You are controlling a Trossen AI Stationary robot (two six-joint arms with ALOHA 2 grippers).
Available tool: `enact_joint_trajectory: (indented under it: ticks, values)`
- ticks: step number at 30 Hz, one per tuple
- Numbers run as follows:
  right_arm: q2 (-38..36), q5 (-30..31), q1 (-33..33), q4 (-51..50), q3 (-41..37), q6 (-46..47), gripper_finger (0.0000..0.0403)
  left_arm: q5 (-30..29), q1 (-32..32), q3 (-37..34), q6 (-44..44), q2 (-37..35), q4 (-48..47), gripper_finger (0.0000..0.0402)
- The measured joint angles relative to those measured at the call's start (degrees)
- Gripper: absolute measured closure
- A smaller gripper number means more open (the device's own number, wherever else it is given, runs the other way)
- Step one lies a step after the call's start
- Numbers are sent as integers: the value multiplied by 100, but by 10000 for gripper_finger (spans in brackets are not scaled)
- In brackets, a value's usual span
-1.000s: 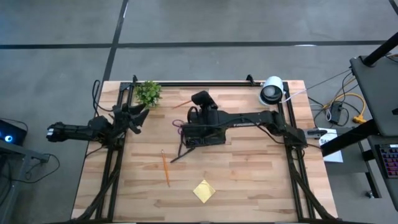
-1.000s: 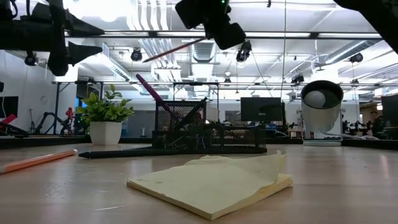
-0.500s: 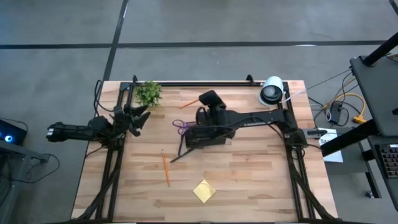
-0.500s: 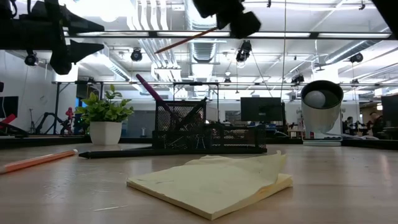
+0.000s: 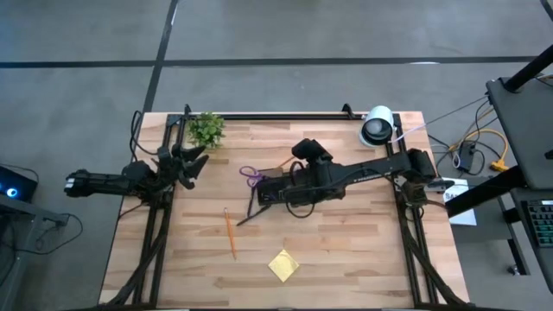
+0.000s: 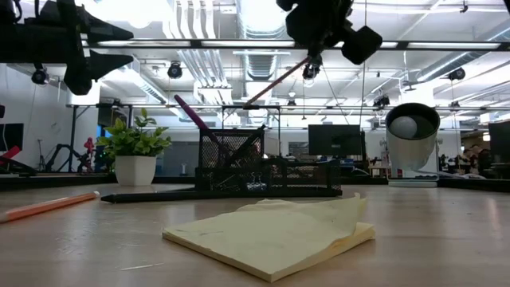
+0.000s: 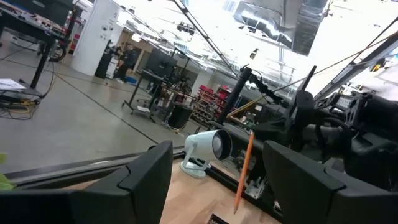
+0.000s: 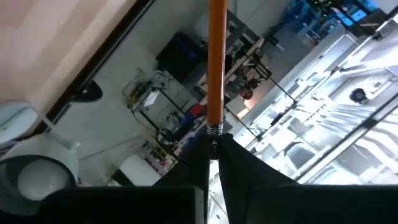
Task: Pick and place office supplies into organizer
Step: Put the right orange pencil into the black desk organizer
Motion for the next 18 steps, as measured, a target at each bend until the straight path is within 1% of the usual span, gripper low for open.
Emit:
enact_joint_trajectory:
  ticks: [3,11,18]
  values:
    - [2,12,15,11,-9,-17,390,-24,0,0,-137,9,22,166]
    - [30,-3,2,89,20,-173,390,-47,0,0,-147,7,11,166]
    - [377,-30,-2,390,26,-425,390,-62,0,0,-136,7,4,166]
